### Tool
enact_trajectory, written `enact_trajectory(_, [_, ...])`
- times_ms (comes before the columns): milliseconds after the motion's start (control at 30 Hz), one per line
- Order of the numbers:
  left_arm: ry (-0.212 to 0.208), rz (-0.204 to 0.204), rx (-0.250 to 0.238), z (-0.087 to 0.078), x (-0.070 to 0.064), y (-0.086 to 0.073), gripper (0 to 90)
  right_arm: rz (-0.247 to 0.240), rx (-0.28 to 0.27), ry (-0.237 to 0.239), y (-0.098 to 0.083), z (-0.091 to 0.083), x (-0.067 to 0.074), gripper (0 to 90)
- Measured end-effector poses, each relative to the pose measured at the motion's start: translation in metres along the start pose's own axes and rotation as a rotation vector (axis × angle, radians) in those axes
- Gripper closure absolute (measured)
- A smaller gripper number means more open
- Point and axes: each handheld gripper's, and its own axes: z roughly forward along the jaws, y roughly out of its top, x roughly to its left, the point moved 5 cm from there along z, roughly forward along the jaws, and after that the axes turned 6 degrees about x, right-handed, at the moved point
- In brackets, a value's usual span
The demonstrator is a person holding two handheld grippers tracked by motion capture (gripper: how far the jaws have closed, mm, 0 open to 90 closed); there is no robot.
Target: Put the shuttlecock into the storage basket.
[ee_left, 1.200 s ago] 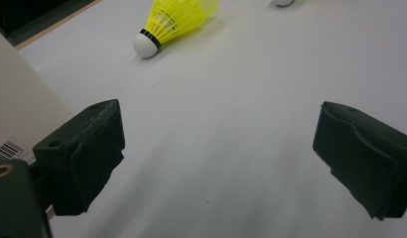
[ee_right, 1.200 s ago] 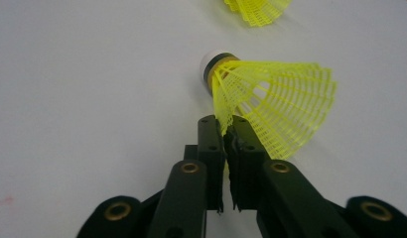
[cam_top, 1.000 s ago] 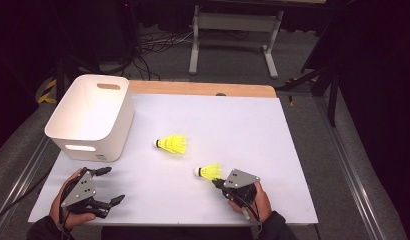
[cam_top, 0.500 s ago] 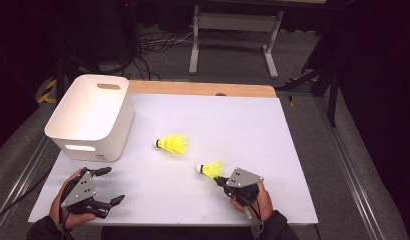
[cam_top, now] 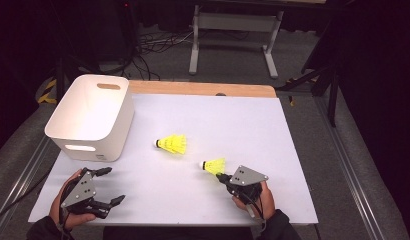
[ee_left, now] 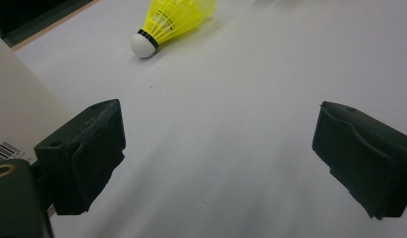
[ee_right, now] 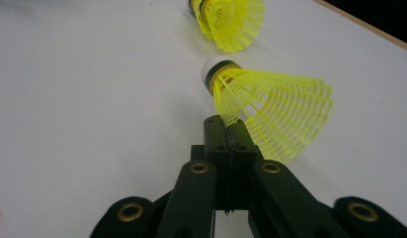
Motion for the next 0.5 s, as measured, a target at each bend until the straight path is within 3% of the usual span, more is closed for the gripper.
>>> enact_trajectory(500, [-0.001,-0.003,-0.002,-0.0003,0.0001,0.0001,7.0,0.016,-0.03,-0.019,0.0045,-0.004,-0.0081,90.0])
